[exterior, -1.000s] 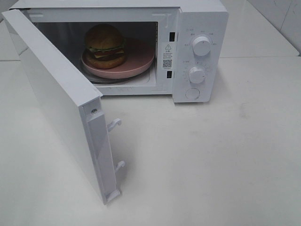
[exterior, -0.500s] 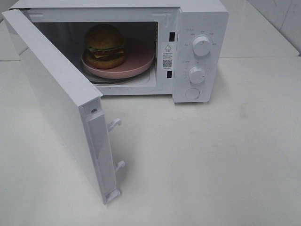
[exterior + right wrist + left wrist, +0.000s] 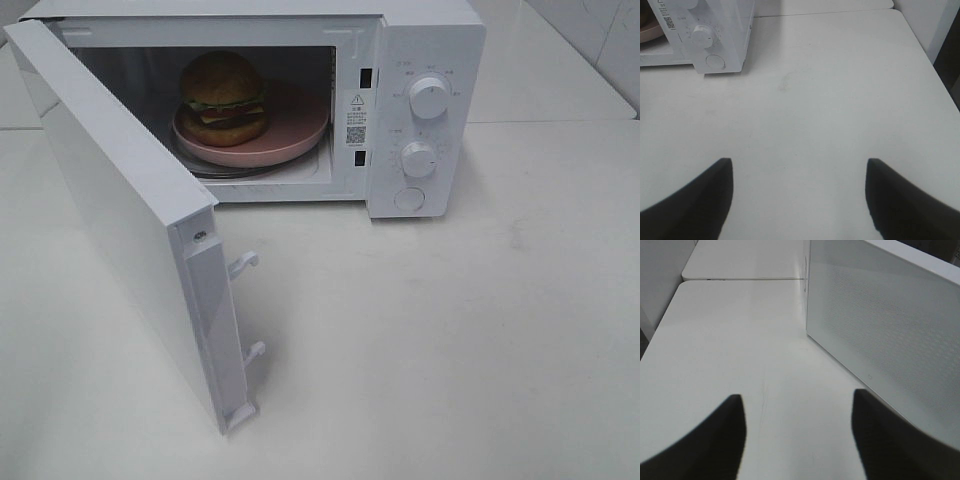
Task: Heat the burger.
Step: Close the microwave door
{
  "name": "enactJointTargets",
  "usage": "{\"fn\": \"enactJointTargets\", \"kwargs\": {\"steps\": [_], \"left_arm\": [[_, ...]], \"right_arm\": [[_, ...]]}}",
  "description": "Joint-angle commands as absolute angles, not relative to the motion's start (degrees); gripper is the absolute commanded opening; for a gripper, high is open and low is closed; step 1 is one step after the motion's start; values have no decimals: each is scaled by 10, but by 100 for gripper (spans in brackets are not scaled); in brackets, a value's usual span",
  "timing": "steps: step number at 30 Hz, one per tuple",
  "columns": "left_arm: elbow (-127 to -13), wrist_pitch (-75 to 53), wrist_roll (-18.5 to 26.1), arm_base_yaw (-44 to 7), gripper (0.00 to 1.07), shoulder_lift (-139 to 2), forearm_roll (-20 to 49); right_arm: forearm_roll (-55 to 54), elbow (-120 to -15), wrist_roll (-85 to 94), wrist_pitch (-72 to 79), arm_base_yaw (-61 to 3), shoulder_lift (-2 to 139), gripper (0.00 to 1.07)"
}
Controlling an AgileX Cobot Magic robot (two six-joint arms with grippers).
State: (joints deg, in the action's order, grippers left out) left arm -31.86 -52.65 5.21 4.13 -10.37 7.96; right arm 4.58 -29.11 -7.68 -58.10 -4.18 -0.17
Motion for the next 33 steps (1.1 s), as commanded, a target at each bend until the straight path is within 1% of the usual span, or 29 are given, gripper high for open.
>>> {"fn": "enactJointTargets", "kwargs": {"steps": [1,2,3,4,5,6,7,9,11,12,14,15,16,17,18,19,20,21,22,23,24,26,27,29,30,31,32,33], "left_arm": [[-322,-488,54,43,26,-132,82],[-322,-488,54,43,26,-132,82],[-322,-468,54,43,16,-149,83],[-322,-448,54,43,4,-169,83],[-322,-448,54,43,4,-169,83],[-322,-439,54,43,0,-177,83],[-322,-439,54,43,0,-177,83],[-307,-360,71,43,0,-213,84],[-301,-339,80,43,0,-219,85],[-282,-285,85,43,0,-234,89],[-275,-263,85,43,0,-240,89],[-254,-206,85,43,0,-254,96],[-254,-206,85,43,0,-254,96],[-235,-152,85,43,0,-266,99],[-235,-152,85,43,0,-266,99],[-223,-121,85,43,0,-270,99],[-198,-53,85,43,0,-281,99],[-198,-53,85,43,0,-281,99],[-184,-16,85,43,0,-286,99],[-159,49,84,43,0,-299,99],[-159,49,84,43,0,-299,99],[-126,120,78,43,0,-323,96],[-126,120,78,43,0,-323,96],[-106,170,74,43,0,-351,70],[-106,170,74,43,0,-351,70],[-101,187,67,43,0,-374,47],[-101,187,67,43,0,-374,47],[-101,198,43,43,0,-402,26]], "right_arm": [[47,-287,-72,-572,-39,-18,73],[47,-287,-72,-572,-39,-18,73],[47,-287,-72,-572,-39,-18,73],[47,-287,-72,-572,-39,-18,73],[47,-287,-72,-572,-39,-18,73],[47,-287,-72,-572,-39,-18,73],[47,-287,-72,-572,-39,-18,73],[47,-287,-72,-572,-39,-18,73],[47,-287,-72,-572,-39,-18,73],[47,-287,-72,-572,-39,-18,73],[47,-287,-72,-572,-39,-18,73],[47,-287,-72,-572,-39,-18,73],[47,-287,-72,-572,-39,-18,73],[47,-287,-72,-572,-39,-18,73],[47,-287,-72,-572,-39,-18,73],[47,-287,-72,-572,-39,-18,73],[47,-287,-72,-572,-39,-18,73],[47,-287,-72,-572,-39,-18,73],[47,-287,-72,-572,-39,-18,73],[47,-287,-72,-572,-39,-18,73],[47,-287,-72,-572,-39,-18,73],[47,-287,-72,-572,-39,-18,73],[47,-287,-72,-572,-39,-18,73],[47,-287,-72,-572,-39,-18,73],[47,-287,-72,-572,-39,-18,73],[47,-287,-72,-572,-39,-18,73],[47,-287,-72,-572,-39,-18,73],[47,-287,-72,-572,-39,-18,73]]}}
